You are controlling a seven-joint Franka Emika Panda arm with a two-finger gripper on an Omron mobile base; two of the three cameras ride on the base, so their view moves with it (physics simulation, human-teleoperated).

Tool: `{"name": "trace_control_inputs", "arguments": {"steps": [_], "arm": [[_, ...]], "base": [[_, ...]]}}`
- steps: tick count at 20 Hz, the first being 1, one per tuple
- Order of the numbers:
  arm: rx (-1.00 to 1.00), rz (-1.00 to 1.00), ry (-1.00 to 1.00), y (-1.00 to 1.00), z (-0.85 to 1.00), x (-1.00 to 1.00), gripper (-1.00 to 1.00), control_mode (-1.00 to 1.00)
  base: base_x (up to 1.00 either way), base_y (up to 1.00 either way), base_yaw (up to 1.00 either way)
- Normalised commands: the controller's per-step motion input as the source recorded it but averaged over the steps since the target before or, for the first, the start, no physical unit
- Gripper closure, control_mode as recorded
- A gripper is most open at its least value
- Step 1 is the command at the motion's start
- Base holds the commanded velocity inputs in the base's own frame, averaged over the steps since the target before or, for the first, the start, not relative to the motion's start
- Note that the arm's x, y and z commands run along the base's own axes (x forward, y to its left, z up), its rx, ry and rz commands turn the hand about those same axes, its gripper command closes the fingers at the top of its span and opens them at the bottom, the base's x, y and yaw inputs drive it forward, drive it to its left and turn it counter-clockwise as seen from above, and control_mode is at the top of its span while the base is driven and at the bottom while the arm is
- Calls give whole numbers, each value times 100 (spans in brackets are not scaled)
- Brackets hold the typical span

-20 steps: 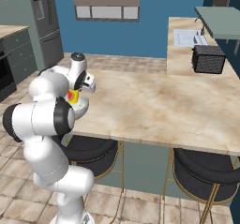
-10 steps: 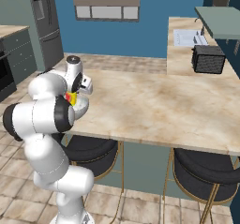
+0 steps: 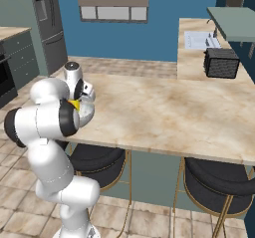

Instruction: Place the cup inside the bowl on the dining table and move the bowl to any counter.

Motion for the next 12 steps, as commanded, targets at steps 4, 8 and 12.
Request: {"name": "trace_control_inputs", "arguments": {"steps": [4,8,12], "arm": [[-2,0,0,0,-17,6,100,-100],[-1,0,0,0,-24,12,100,-100],[0,0,0,0,-27,8,100,-100]], "base": [[0,0,0],[0,0,0],[0,0,0]]}}
